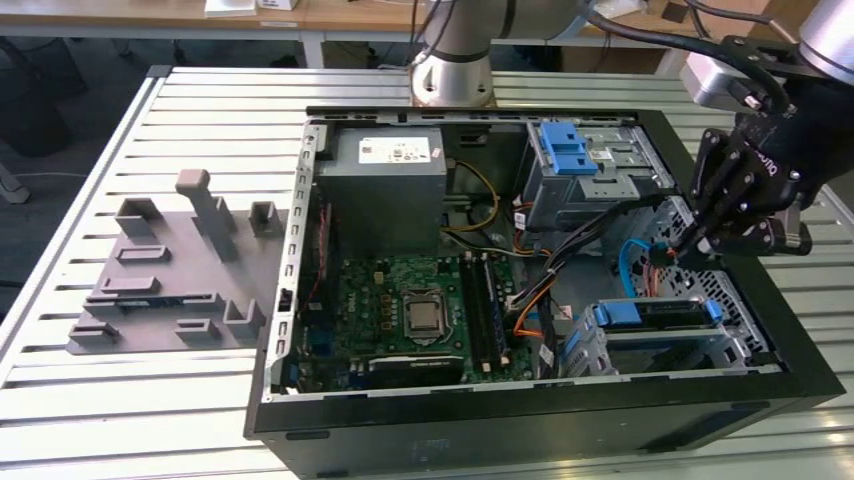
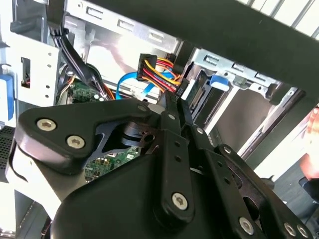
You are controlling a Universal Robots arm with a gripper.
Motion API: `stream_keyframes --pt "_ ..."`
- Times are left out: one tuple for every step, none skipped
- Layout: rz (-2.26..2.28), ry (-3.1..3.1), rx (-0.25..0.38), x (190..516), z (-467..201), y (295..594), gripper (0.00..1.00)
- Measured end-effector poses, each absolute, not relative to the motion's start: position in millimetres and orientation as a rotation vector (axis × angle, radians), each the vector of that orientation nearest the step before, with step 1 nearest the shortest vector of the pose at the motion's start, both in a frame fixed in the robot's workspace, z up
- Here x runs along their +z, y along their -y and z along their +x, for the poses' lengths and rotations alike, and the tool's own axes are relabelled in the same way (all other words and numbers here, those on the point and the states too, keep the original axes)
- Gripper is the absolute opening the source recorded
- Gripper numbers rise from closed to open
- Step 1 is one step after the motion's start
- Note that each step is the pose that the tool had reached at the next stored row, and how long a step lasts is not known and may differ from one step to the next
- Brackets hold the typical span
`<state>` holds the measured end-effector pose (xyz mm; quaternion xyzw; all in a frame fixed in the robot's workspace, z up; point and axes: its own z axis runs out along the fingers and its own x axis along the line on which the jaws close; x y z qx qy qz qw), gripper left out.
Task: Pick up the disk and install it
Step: 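Insert the first disk wire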
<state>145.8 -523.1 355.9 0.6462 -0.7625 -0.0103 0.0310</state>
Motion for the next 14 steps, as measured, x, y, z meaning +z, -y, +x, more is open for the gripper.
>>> stream_keyframes --pt "1.993 2.351 -0.029 356 144 523 0.16" --pt "1.994 2.353 -0.026 356 143 523 0.16" --pt "1.995 2.354 -0.023 356 141 524 0.16" --pt "1.998 2.356 -0.019 356 140 525 0.16" --pt "2.0 2.359 -0.015 356 139 525 0.16" --pt "2.003 2.361 -0.01 356 138 526 0.16" --pt "2.007 2.363 -0.005 356 137 526 0.16" --pt "2.01 2.365 0.0 356 137 527 0.16" --pt "2.014 2.367 0.005 356 136 528 0.16" --pt "2.017 2.368 0.009 356 135 528 0.16" --pt "2.021 2.369 0.014 356 134 528 0.16" --pt "2.025 2.37 0.017 355 133 529 0.16" --pt "2.029 2.369 0.02 355 132 529 0.16" --pt "2.034 2.365 0.021 355 132 530 0.16"
